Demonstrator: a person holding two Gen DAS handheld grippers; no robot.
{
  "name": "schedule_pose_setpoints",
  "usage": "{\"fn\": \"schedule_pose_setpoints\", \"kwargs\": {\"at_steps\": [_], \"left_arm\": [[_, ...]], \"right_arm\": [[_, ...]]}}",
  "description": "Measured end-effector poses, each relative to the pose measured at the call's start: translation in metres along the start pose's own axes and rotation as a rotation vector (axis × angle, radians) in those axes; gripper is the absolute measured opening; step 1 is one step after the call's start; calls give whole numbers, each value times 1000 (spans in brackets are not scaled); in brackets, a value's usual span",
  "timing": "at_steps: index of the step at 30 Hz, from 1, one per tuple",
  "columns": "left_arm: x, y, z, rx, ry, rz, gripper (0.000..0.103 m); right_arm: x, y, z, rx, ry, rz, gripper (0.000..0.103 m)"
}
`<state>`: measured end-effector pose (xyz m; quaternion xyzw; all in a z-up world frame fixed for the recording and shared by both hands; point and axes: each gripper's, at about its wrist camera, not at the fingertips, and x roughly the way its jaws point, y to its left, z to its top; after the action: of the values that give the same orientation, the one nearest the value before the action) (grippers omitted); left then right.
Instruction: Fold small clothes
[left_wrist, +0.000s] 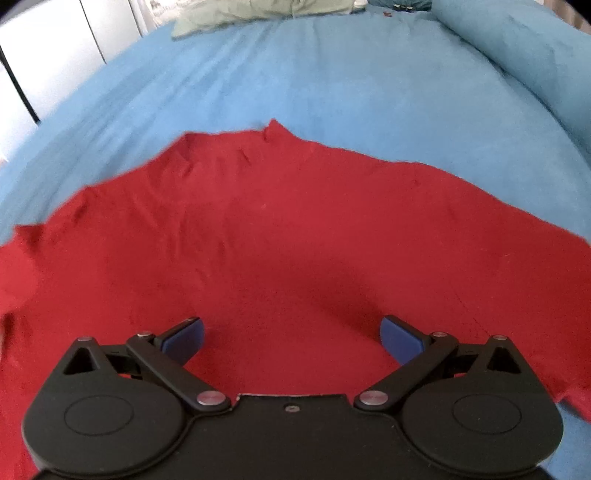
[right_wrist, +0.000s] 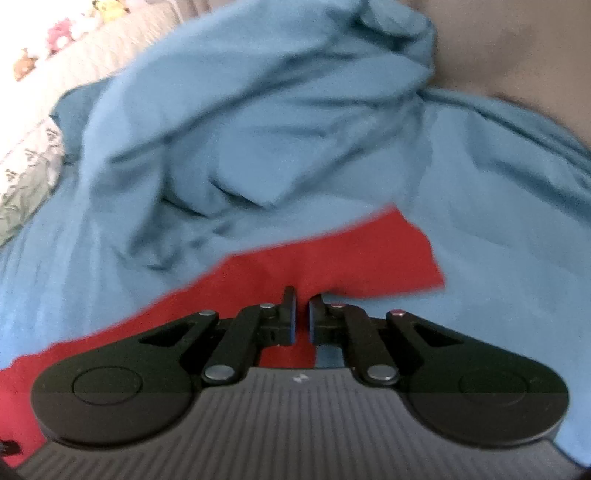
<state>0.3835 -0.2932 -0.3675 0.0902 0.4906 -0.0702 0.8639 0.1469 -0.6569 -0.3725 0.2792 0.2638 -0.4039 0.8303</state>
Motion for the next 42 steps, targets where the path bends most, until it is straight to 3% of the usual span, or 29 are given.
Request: {"fn": "schedule_pose_setpoints", "kwargs": {"at_steps": [4, 9, 12, 16, 20, 23, 24, 25, 26, 27, 28, 31, 34, 36, 42], "left_arm": [[-17, 28, 16, -4, -47, 15, 102], [-50, 91, 43, -43, -142, 4, 102], [-61, 133, 48, -71, -185, 73, 102], [-58, 179, 37, -78, -204, 140, 102], [-42, 210, 18, -84, -147, 141, 102], [-35, 222, 4, -76, -114, 96, 102], [-33, 222, 2, -71, -109, 81, 102], [-32, 222, 0, -65, -104, 69, 102], [-28, 216, 2, -57, -97, 56, 102], [-27, 212, 4, -46, -94, 45, 102], [-28, 205, 6, -31, -91, 31, 102], [-32, 177, 12, 45, -92, -19, 102], [-43, 136, 21, 191, -125, -77, 102], [-39, 109, 23, 290, -104, -132, 101], [-17, 66, 13, 433, -90, -215, 73]], "right_arm": [[-30, 54, 17, -99, -64, 123, 21], [-78, 169, 18, -278, -140, 406, 21], [-96, 244, -11, -381, -118, 575, 21], [-101, 329, -95, -608, -46, 711, 21], [-83, 363, -183, -757, 93, 708, 21], [-78, 369, -223, -825, 168, 679, 27], [-78, 368, -230, -848, 171, 665, 34], [-81, 367, -233, -869, 165, 670, 49], [-85, 364, -233, -883, 157, 685, 59], [-89, 363, -232, -893, 152, 701, 77], [-95, 359, -230, -899, 142, 707, 83], [-102, 341, -215, -905, 137, 691, 83], [-101, 317, -194, -878, 148, 622, 83], [-101, 297, -180, -850, 159, 581, 83], [-98, 261, -160, -795, 219, 477, 83]]}}
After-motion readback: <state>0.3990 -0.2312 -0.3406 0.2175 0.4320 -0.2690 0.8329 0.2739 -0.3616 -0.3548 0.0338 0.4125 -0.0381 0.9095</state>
